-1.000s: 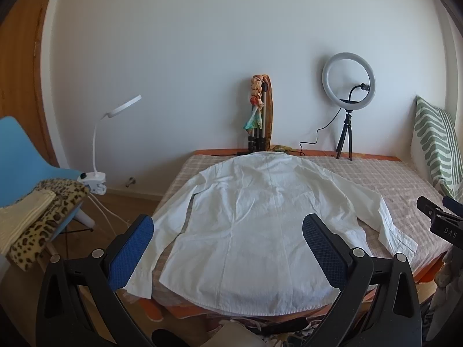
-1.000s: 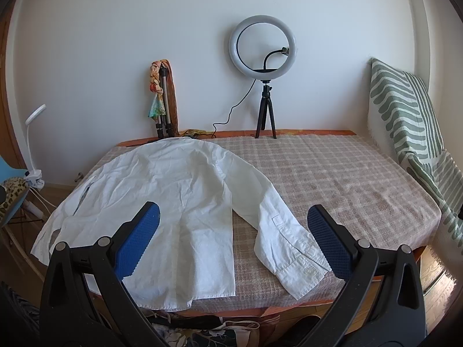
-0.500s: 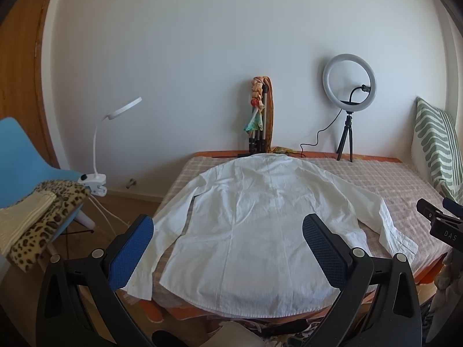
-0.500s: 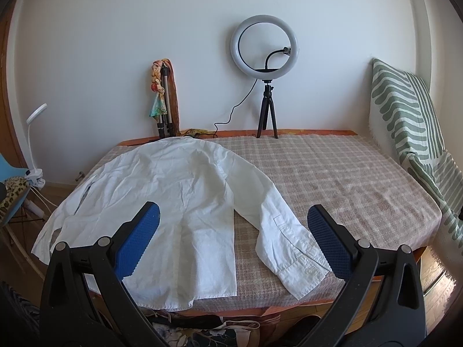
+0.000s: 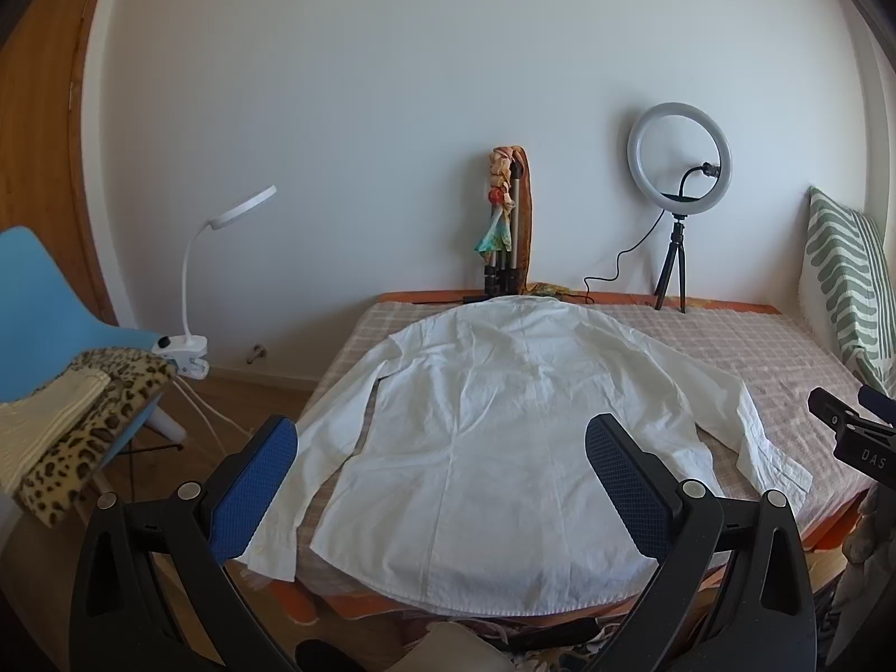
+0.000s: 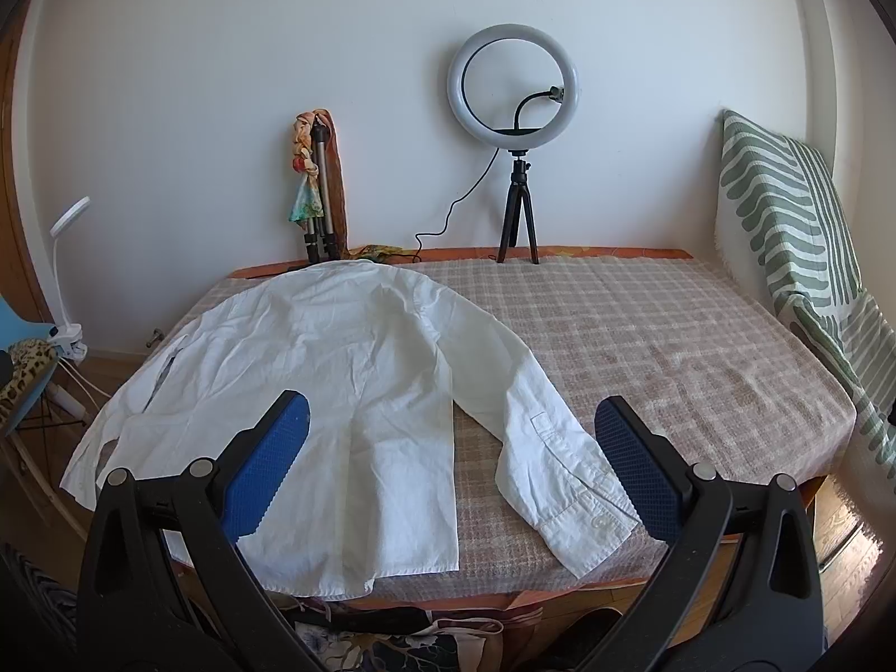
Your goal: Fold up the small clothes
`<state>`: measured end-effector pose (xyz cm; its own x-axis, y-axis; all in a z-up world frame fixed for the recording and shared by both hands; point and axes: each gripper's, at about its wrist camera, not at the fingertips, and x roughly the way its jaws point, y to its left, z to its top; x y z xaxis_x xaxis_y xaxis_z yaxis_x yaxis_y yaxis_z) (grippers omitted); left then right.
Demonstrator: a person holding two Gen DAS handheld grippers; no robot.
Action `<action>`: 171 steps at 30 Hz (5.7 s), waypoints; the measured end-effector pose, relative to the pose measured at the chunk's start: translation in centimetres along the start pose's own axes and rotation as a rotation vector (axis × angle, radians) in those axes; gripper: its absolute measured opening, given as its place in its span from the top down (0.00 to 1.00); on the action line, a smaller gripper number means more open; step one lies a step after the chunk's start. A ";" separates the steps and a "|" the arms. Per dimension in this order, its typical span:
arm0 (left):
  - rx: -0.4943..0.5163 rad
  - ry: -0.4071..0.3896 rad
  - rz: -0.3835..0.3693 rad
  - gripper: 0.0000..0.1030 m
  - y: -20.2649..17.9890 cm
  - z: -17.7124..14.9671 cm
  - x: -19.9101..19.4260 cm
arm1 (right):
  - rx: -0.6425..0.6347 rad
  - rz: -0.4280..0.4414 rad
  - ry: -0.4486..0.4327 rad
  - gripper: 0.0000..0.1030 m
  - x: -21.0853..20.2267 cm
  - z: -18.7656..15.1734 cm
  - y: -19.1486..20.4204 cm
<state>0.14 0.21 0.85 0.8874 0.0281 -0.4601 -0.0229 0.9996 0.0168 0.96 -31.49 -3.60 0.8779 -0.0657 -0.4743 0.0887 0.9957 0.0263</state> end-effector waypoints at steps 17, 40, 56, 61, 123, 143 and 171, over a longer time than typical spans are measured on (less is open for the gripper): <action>-0.002 0.000 0.003 0.00 0.1 -0.1 0.1 | -0.001 0.000 0.001 0.00 0.1 0.0 -0.1; -0.007 0.036 0.023 0.00 1.4 0.0 2.4 | -0.015 0.048 0.034 0.00 2.5 -0.1 1.5; -0.207 0.242 0.038 0.11 15.8 -2.5 12.2 | -0.058 0.309 0.077 0.00 11.2 7.0 8.1; -0.374 0.379 0.012 0.13 20.6 -5.8 16.1 | -0.042 0.363 0.129 0.00 14.3 7.4 9.8; 0.275 0.348 -0.429 0.89 0.0 -7.1 15.5 | -0.144 0.757 0.657 0.37 32.9 6.4 27.9; -0.295 0.579 -0.448 0.61 6.6 -10.3 18.8 | -0.328 0.635 0.693 0.44 35.4 3.0 28.7; -0.333 0.479 -0.391 1.00 10.3 -10.2 13.4 | -0.156 0.698 0.734 0.94 36.5 1.2 29.8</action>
<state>7.16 10.93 -14.18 0.5604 -0.4114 -0.7188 0.0489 0.8828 -0.4671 36.21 -4.34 -19.08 0.2013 0.5361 -0.8198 -0.4401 0.7972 0.4133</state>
